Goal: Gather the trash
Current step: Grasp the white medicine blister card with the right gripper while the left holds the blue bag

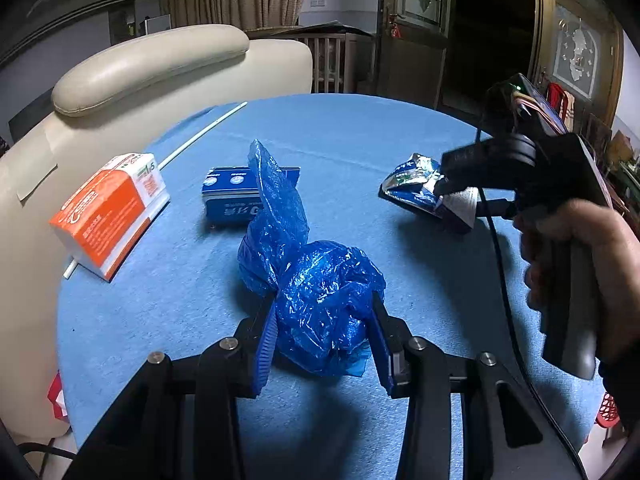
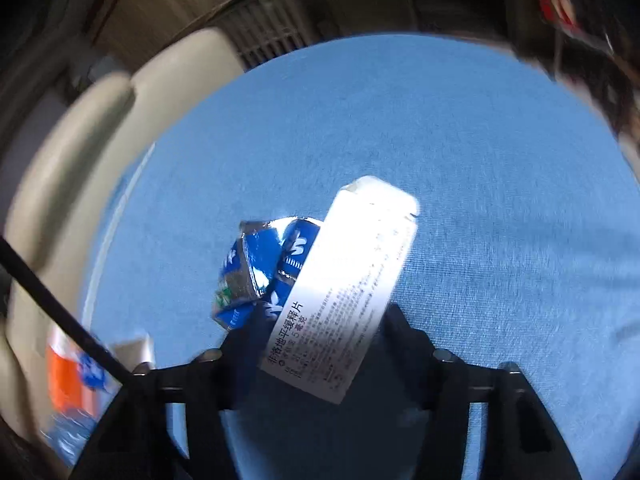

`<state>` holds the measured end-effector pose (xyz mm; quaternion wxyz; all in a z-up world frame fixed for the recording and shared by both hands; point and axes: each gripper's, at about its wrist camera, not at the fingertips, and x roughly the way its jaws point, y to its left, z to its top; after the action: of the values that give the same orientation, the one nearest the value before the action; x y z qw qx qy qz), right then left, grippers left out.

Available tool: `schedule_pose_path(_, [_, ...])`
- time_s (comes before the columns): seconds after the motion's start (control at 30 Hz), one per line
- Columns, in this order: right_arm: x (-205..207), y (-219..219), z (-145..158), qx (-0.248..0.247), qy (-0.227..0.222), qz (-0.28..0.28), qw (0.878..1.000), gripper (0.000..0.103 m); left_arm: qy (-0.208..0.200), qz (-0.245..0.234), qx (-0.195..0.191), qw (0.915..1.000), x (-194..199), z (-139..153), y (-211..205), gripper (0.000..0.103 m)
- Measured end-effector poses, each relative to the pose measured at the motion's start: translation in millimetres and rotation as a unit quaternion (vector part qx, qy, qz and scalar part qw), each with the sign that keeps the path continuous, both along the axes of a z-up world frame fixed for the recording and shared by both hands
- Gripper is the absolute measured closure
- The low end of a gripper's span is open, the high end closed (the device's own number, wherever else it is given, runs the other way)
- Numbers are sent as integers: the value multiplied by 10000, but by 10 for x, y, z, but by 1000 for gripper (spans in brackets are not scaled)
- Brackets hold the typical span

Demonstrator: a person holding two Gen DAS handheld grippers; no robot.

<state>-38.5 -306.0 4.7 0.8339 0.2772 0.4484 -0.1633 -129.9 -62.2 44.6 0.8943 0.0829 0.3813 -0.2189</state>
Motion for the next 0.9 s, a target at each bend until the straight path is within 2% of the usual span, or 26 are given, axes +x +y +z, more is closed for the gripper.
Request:
schedule_pose_path(0.1, [-91, 6, 3, -73, -12, 245, 9997, 47, 12, -23, -42, 10000, -15, 10, -18, 59])
schedule_pose_path(0.33, [-758, -208, 7, 30, -149, 193, 9997, 49, -98, -205, -110, 9997, -143, 93, -97, 59])
schedule_pose_path(0.53, [-1292, -175, 166, 67, -439, 236, 9987, 49, -135, -309, -115, 9994, -258, 146, -181, 59])
schedule_pose_path(0.9, [-1886, -97, 344, 104, -882, 219, 9958, 49, -41, -586, -4, 9983, -455, 185, -391, 59])
